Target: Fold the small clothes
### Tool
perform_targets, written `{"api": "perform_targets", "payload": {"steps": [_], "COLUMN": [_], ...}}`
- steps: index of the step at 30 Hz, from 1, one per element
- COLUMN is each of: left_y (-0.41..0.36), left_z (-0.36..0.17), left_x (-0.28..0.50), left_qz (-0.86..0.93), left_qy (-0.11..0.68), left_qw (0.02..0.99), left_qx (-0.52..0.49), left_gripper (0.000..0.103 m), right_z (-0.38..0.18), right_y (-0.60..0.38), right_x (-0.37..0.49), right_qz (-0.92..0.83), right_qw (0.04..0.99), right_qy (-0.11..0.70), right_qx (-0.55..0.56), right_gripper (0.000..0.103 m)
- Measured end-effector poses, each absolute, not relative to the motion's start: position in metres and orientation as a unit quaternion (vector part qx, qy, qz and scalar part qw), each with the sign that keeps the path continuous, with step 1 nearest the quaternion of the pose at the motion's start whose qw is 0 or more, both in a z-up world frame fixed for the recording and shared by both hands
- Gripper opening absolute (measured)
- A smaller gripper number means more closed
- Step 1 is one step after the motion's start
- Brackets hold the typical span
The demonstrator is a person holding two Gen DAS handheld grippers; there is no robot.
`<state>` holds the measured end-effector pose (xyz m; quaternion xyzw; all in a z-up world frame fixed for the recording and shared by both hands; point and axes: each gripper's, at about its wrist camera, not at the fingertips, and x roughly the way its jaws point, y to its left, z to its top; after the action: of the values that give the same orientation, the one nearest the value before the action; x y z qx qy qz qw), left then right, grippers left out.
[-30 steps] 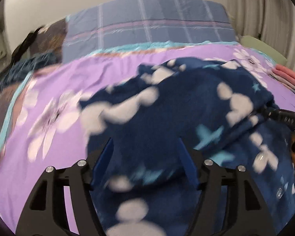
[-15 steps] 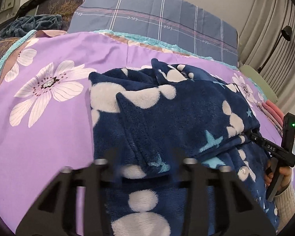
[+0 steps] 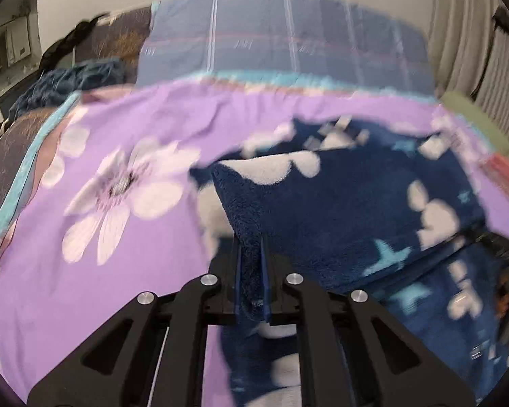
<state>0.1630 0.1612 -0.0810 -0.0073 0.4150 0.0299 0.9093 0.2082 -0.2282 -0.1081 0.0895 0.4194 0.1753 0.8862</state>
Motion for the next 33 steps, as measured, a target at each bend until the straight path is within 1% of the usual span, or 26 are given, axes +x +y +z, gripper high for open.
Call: {"api": "perform_targets", "payload": {"steps": [1,2,3,4,7,10,12,14,16,17,18,20,21,23,24,25,26,27,30,31,32,33], "left_y": [0.16,0.157,0.156,0.156,0.155,0.126,0.103,0.08,0.064,0.057,0.05,0.043,0.04,0.039,0.038,0.036,0.033,0.03,0.026,0.029,0.034,0.04], "left_z": [-0.092,-0.097,-0.095,-0.091,-0.066,-0.043,-0.047,-0.067,-0.087,-0.097,-0.106,-0.104,-0.095,-0.08,-0.074,-0.071,-0.069,-0.068,-0.067,-0.067,-0.067,-0.067], "left_x": [0.163,0.159,0.152,0.149,0.128,0.099,0.083,0.074,0.067,0.064,0.06,0.05,0.04,0.022,0.013,0.006,-0.002,-0.011,-0.031,-0.034,-0.04,-0.044], "left_qz": [0.036,0.045,0.064,0.072,0.06,-0.001,-0.043,-0.081,-0.087,-0.085,-0.077,-0.068,-0.079,-0.11,-0.125,-0.133,-0.14,-0.14,-0.12,-0.111,-0.101,-0.091], "left_qy": [0.424,0.415,0.396,0.388,0.357,0.324,0.333,0.37,0.398,0.412,0.426,0.42,0.404,0.383,0.374,0.369,0.364,0.361,0.355,0.355,0.355,0.354], "left_qw": [0.905,0.908,0.916,0.919,0.931,0.945,0.942,0.925,0.913,0.907,0.9,0.903,0.91,0.917,0.919,0.92,0.921,0.922,0.927,0.928,0.929,0.931], "left_qx": [0.007,0.019,0.024,0.018,-0.043,-0.045,-0.026,-0.008,0.019,0.034,0.05,0.063,0.056,0.024,0.009,0.004,0.004,0.012,0.03,0.027,0.017,0.004], "left_gripper": [0.02,0.032,0.046,0.051,0.053,0.053,0.061,0.062,0.062,0.062,0.062,0.062,0.062,0.065,0.068,0.069,0.07,0.07,0.07,0.07,0.07,0.07], "right_z": [-0.108,-0.108,-0.108,-0.108,-0.108,-0.107,-0.104,-0.099,-0.092,-0.089,-0.085,-0.079,-0.075,-0.072,-0.072,-0.072,-0.072,-0.072,-0.073,-0.077,-0.081,-0.088], "right_y": [-0.228,-0.228,-0.228,-0.228,-0.226,-0.227,-0.23,-0.234,-0.241,-0.242,-0.242,-0.241,-0.24,-0.24,-0.241,-0.242,-0.242,-0.239,-0.221,-0.216,-0.212,-0.206], "right_x": [0.208,0.208,0.208,0.208,0.208,0.207,0.203,0.188,0.157,0.139,0.113,0.069,0.041,0.007,-0.01,-0.022,-0.03,-0.036,-0.048,-0.049,-0.047,-0.045], "right_qz": [0.175,0.175,0.175,0.175,0.173,0.174,0.169,0.156,0.183,0.217,0.264,0.314,0.344,0.384,0.403,0.421,0.437,0.456,0.504,0.507,0.51,0.514], "right_qw": [0.886,0.886,0.886,0.886,0.887,0.887,0.885,0.882,0.866,0.852,0.832,0.812,0.8,0.781,0.771,0.759,0.747,0.732,0.692,0.68,0.668,0.65], "right_qy": [0.419,0.419,0.42,0.42,0.42,0.42,0.425,0.435,0.45,0.459,0.468,0.472,0.475,0.478,0.479,0.481,0.484,0.487,0.499,0.512,0.524,0.541], "right_qx": [0.089,0.09,0.09,0.089,0.084,0.086,0.09,0.093,0.116,0.129,0.14,0.139,0.128,0.12,0.12,0.125,0.131,0.136,0.133,0.134,0.138,0.148], "right_gripper": [0.052,0.052,0.052,0.052,0.052,0.052,0.052,0.052,0.052,0.048,0.047,0.043,0.042,0.033,0.03,0.024,0.016,0.014,0.013,0.022,0.046,0.056]}}
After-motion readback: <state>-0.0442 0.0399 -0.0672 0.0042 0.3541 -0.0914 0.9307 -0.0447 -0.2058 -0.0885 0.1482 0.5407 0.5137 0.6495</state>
